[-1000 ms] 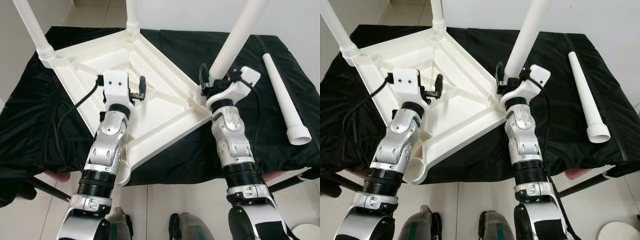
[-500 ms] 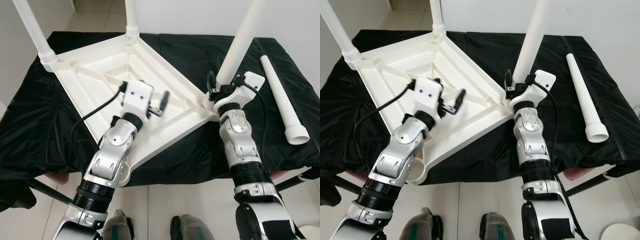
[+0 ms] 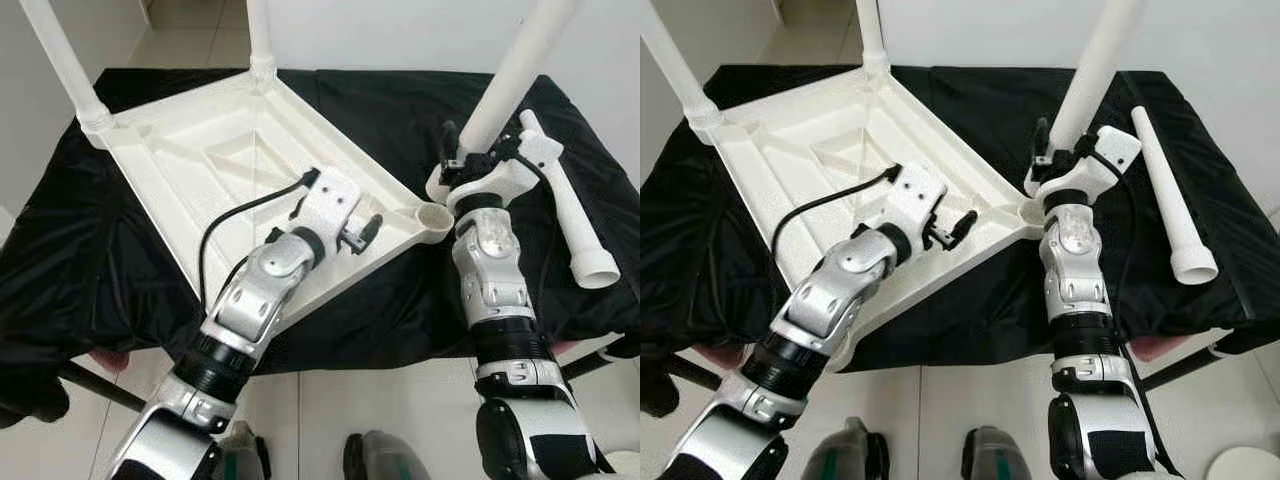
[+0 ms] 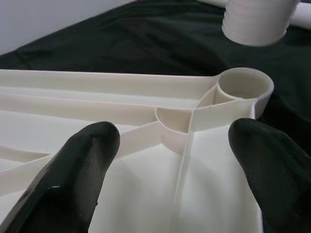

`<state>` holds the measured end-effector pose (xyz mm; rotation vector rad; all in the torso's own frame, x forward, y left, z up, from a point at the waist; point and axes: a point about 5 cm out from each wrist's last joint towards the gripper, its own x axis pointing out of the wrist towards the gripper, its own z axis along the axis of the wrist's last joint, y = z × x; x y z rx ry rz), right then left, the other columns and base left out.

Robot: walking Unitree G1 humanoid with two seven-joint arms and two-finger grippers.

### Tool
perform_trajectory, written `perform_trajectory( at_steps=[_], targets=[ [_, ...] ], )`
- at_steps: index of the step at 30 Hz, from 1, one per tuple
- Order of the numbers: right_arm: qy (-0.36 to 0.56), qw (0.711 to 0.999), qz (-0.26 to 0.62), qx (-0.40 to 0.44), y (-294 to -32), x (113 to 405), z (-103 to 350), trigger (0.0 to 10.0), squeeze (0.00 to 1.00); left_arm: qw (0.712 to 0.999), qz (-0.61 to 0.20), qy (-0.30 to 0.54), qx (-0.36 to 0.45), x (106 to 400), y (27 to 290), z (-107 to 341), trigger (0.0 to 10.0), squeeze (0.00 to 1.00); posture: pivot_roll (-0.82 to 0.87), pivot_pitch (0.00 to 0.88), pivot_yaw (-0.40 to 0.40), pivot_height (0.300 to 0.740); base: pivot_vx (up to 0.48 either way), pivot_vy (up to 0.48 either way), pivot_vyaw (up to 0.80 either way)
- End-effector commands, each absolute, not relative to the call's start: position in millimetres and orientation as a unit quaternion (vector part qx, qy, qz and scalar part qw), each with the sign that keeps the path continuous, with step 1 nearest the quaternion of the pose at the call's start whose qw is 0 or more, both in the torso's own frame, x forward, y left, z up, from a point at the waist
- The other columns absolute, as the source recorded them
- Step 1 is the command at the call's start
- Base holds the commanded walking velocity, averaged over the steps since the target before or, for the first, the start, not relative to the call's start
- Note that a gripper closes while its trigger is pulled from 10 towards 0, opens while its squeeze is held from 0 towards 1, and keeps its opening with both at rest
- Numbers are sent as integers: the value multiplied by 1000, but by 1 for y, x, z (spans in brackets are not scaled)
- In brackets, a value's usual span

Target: Building children table

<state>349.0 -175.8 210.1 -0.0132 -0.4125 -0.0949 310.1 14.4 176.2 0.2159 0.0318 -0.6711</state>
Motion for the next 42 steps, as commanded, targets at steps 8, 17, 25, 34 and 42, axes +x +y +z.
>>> perform_trajectory(
  at_steps=[8, 17, 25, 34, 42],
  targets=[
    [-222, 973, -59, -15, -180, 347, 216, 10000, 0, 885, -444, 77, 117, 292, -20, 161, 10000, 0, -140, 25, 53, 740, 0, 0, 0],
    [-227, 972, -64, -18, -182, 347, 218, 10000, 0, 876, -454, 103, 125, 291, -36, 154, 10000, 0, -153, 23, 53, 740, 0, 0, 0],
    [-228, 971, -66, -20, -184, 346, 219, 10000, 0, 884, -430, 138, 123, 297, -38, 146, 10000, 0, -163, 22, 53, 740, 0, 0, 0],
    [-230, 971, -68, -23, -183, 344, 220, 10000, 0, 890, -401, 178, 123, 306, -40, 137, 10000, 0, -179, 15, 61, 740, 0, 0, 0],
    [-230, 970, -73, -24, -185, 342, 219, 10000, 0, 889, -396, 190, 129, 311, -43, 137, 8745, 0, -194, 15, 70, 740, 0, 0, 0]
  ],
)
